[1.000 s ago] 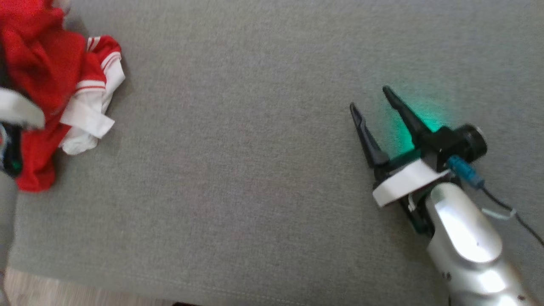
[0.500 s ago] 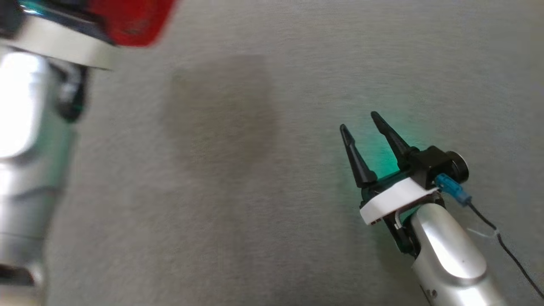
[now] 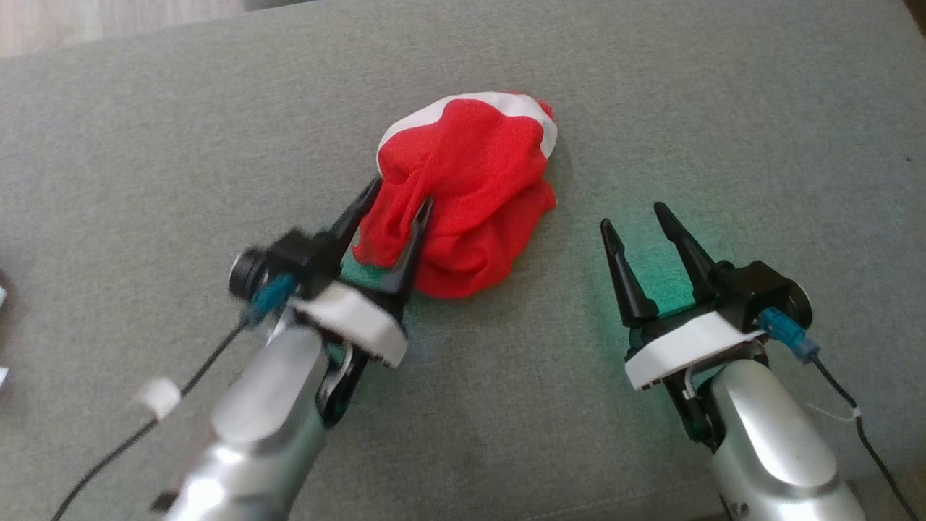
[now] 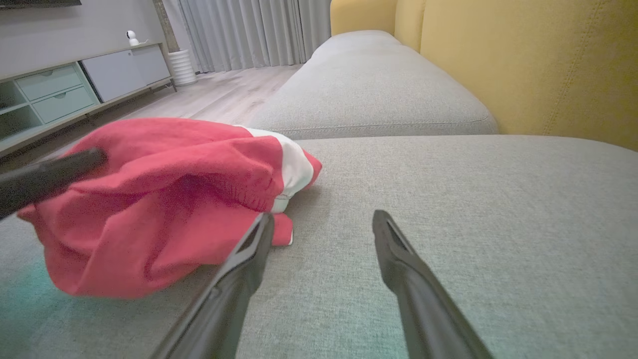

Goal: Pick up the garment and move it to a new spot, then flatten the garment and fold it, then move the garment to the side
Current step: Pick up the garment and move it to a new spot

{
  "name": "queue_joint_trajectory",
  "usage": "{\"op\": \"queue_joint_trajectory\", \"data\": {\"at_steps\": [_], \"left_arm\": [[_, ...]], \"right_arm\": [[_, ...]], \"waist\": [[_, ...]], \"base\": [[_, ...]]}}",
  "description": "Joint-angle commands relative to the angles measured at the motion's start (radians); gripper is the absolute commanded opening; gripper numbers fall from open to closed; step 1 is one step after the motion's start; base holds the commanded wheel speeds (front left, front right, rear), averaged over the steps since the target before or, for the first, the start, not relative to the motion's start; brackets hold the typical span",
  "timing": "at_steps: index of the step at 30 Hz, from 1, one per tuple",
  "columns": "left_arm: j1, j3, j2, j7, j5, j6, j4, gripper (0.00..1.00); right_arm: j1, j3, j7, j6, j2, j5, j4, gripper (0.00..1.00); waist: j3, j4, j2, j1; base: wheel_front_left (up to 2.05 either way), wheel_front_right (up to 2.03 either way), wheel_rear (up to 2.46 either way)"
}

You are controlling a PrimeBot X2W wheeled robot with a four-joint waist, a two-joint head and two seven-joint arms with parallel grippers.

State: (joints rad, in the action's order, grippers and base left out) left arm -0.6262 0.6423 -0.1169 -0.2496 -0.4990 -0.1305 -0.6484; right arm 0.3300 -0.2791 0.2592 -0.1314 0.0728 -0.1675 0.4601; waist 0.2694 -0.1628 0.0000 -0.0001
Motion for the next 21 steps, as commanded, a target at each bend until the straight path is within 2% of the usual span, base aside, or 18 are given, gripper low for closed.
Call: {"op": "queue_joint_trajectory", "data": {"at_steps": [1, 4, 7, 8, 11, 17, 21], "left_arm": [[-0.013, -0.050, -0.014, -0.012, 0.015, 0.008, 0.027, 1.00], [0.063, -0.132, -0.005, -0.012, 0.038, 0.025, 0.059, 1.00], [0.138, -0.256, -0.005, -0.012, 0.073, 0.050, 0.136, 1.00], [0.191, -0.337, -0.008, -0.012, 0.104, 0.058, 0.188, 1.00], [0.270, -0.458, -0.008, -0.012, 0.153, 0.067, 0.254, 1.00], [0.433, -0.624, 0.025, -0.012, 0.239, 0.053, 0.348, 1.00], [0.510, -0.683, 0.051, -0.012, 0.268, 0.033, 0.383, 1.00]], "right_arm": [[0.003, -0.011, 0.003, 0.001, -0.017, -0.004, -0.032, 1.00], [0.008, 0.009, 0.003, 0.001, -0.019, -0.009, -0.037, 1.00], [0.012, 0.041, 0.003, 0.001, -0.020, -0.011, -0.050, 1.00], [0.015, 0.060, 0.003, 0.001, -0.020, -0.012, -0.057, 1.00], [0.018, 0.086, 0.003, 0.001, -0.021, -0.010, -0.061, 1.00], [-0.012, 0.131, 0.003, 0.001, -0.021, -0.007, -0.054, 1.00], [-0.050, 0.148, 0.003, 0.001, -0.022, -0.009, -0.038, 1.00]], "waist": [[-0.002, 0.006, 0.0000, 0.0001], [-0.010, 0.022, 0.0000, 0.0001], [-0.020, 0.045, 0.0000, 0.0001], [-0.028, 0.061, 0.0000, 0.0001], [-0.046, 0.085, 0.0000, 0.0001], [-0.096, 0.121, 0.0000, 0.0001], [-0.116, 0.142, 0.0000, 0.0001]], "base": [[0.00, 0.00, 0.00], [0.00, 0.00, 0.00], [0.00, 0.00, 0.00], [0.00, 0.00, 0.00], [0.00, 0.00, 0.00], [0.00, 0.00, 0.00], [0.00, 0.00, 0.00]]}}
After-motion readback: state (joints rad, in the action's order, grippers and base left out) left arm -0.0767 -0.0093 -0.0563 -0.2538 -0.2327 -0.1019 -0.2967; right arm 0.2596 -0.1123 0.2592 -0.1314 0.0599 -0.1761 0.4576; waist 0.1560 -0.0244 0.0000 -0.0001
